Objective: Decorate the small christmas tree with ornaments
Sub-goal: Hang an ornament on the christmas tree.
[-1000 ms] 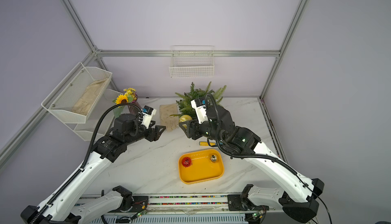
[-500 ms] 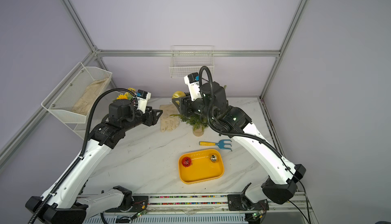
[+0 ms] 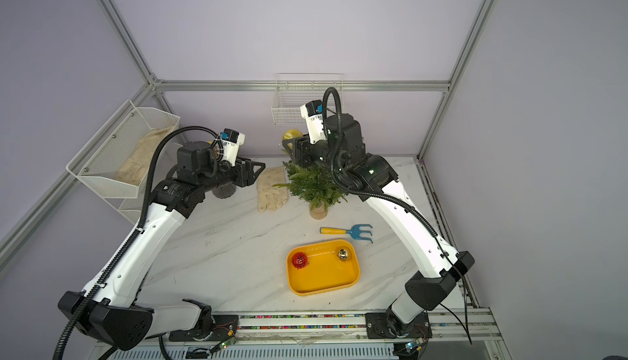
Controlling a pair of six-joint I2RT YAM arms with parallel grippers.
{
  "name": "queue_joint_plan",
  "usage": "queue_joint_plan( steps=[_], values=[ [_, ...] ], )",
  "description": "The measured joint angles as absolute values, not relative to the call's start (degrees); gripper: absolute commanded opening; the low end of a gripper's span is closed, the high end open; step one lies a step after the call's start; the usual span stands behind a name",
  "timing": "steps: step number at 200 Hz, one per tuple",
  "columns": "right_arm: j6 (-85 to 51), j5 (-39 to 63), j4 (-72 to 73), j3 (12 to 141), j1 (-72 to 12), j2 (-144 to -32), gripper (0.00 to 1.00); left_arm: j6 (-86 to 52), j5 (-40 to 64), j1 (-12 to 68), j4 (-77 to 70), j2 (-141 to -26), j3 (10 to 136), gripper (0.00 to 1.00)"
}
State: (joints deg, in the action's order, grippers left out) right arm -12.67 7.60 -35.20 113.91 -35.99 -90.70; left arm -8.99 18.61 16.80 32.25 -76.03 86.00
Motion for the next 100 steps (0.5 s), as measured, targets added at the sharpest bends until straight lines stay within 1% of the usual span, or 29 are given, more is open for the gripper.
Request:
queue_joint_plan(
  steps=[47,100],
  values=[
    [-12.67,9.34,-36.45,113.89,-31.62,-88.71,0.57,-8.84,19.22,19.97,32.32,-80.12,92.92,0.62],
    [-12.64,13.56,-36.73,114.50,-31.11,-88.88,0.56,-8.84,19.03,21.19,32.73,-82.50,95.48,0.62]
  ],
)
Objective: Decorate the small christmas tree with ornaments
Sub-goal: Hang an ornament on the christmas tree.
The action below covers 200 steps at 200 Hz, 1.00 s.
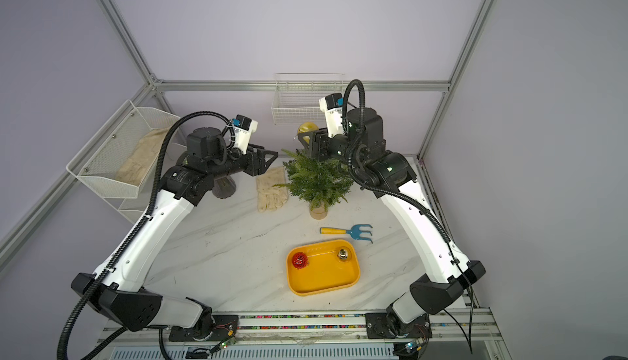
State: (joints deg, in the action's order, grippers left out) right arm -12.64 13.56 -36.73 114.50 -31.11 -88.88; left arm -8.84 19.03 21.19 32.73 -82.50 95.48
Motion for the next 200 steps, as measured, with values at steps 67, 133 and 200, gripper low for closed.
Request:
queue_joint_plan(
  steps=[67,133,200],
  values=[
    [-12.36,15.07,-37.39,115.61,-30.87,-92.73,0.56,-8.91,18.68,21.19,33.58,-82.72,95.48,0.62],
    [-11.33,14.41,-37.43,115.59,-30.55,-93.41,0.56,-8.99,18.70,21.21,33.63,-82.72,95.48,0.62],
    [-11.00,13.82,-37.98,114.72,-30.24,-93.41,0.53,-9.06,18.72,21.58,33.63,-82.72,95.48,0.61]
  ],
)
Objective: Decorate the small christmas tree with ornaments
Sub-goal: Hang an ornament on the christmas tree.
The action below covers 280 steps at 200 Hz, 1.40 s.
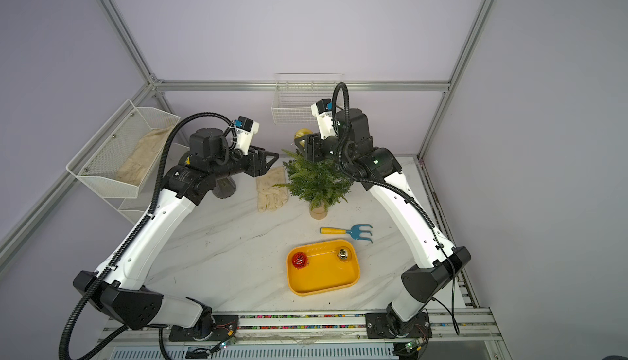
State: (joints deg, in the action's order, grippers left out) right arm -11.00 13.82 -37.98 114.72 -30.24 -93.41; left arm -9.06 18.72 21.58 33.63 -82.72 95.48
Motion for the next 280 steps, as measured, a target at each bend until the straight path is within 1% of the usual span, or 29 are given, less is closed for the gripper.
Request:
queue_joint_plan(
  steps=[50,85,181,201,247,280],
  values=[
    [-10.81,13.80,-38.68,114.41,-30.24,-93.38,0.53,-9.39,18.70,21.91,33.63,-82.72,95.48,0.61],
    [-10.57,13.74,-39.22,113.80,-30.24,-93.27,0.52,-9.47,18.68,22.13,33.65,-82.91,95.48,0.59],
    [-10.13,12.43,-40.71,111.90,-30.22,-91.55,0.51,-10.00,18.68,22.79,33.95,-83.59,95.72,0.42],
    [-10.07,12.14,-40.75,111.81,-30.20,-90.98,0.51,-10.02,18.68,23.11,33.98,-83.83,96.20,0.40],
    [-9.91,11.40,-40.75,111.31,-30.13,-89.80,0.51,-10.02,18.79,24.56,33.98,-85.34,98.26,0.39],
    [-9.82,10.79,-40.77,110.13,-30.00,-89.10,0.51,-9.98,18.92,25.63,34.00,-87.05,100.44,0.32]
  ],
)
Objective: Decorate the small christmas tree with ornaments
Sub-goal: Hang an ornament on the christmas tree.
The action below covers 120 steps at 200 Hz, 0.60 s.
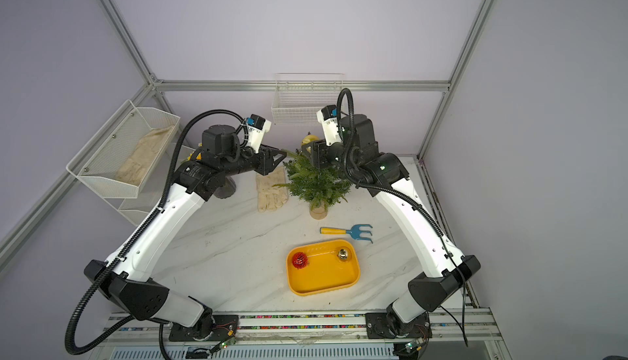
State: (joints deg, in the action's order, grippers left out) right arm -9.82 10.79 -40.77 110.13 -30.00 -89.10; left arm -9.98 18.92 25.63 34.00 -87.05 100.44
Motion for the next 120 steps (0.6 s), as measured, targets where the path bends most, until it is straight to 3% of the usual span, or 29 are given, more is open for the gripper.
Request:
queue_joint_plan(
  steps=[66,120],
  values=[
    [-9.69,9.15,-40.77,109.14,-29.89,-89.01,0.51,-9.96,19.90,27.18,34.02,-89.36,103.88,0.11],
    [-9.69,8.45,-40.77,109.03,-29.74,-88.97,0.51,-9.98,21.06,28.14,34.04,-92.79,105.56,0.04]
  ],
)
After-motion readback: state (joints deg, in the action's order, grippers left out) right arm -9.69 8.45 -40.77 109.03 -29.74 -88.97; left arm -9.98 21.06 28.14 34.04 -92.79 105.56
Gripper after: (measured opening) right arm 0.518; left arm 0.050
